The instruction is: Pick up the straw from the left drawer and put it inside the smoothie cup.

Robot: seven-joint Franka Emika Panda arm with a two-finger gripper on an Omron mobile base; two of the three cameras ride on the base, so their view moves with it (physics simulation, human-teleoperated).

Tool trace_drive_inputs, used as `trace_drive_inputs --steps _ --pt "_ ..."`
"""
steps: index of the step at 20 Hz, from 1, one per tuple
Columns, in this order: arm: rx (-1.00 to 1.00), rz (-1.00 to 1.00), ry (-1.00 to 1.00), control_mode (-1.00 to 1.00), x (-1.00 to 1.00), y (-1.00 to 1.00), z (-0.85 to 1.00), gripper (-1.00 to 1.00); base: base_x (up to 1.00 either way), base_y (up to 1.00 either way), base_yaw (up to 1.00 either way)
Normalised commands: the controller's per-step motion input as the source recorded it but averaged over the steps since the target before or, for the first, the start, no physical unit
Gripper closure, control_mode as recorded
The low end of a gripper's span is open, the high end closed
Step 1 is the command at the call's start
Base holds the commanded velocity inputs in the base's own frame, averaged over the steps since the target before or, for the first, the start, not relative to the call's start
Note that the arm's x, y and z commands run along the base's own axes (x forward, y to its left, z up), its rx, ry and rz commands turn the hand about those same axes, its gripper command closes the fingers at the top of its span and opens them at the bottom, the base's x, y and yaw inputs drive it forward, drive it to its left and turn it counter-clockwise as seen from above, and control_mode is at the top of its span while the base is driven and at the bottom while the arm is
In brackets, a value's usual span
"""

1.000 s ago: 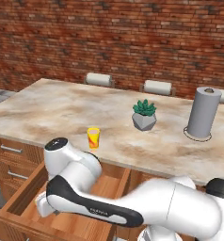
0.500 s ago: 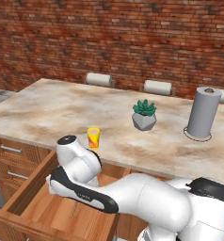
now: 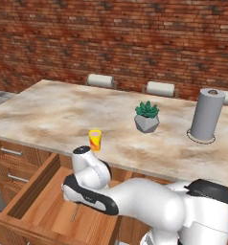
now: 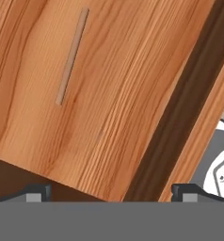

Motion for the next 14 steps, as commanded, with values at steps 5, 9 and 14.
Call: trace_drive_inputs --steps 5,9,14 --pt "0.00 -0.04 0.03 -1.00 0.28 0.00 -0.18 -1.00 0.00 0.00 0.00" --pt "0.00 -0.05 0.00 -1.00 0.31 0.07 -0.39 -1.00 0.00 0.00 0.00" --pt "0.00 -0.06 0.00 -1.00 0.32 0.04 -0.30 -1.00 0.00 0.00 0.00"
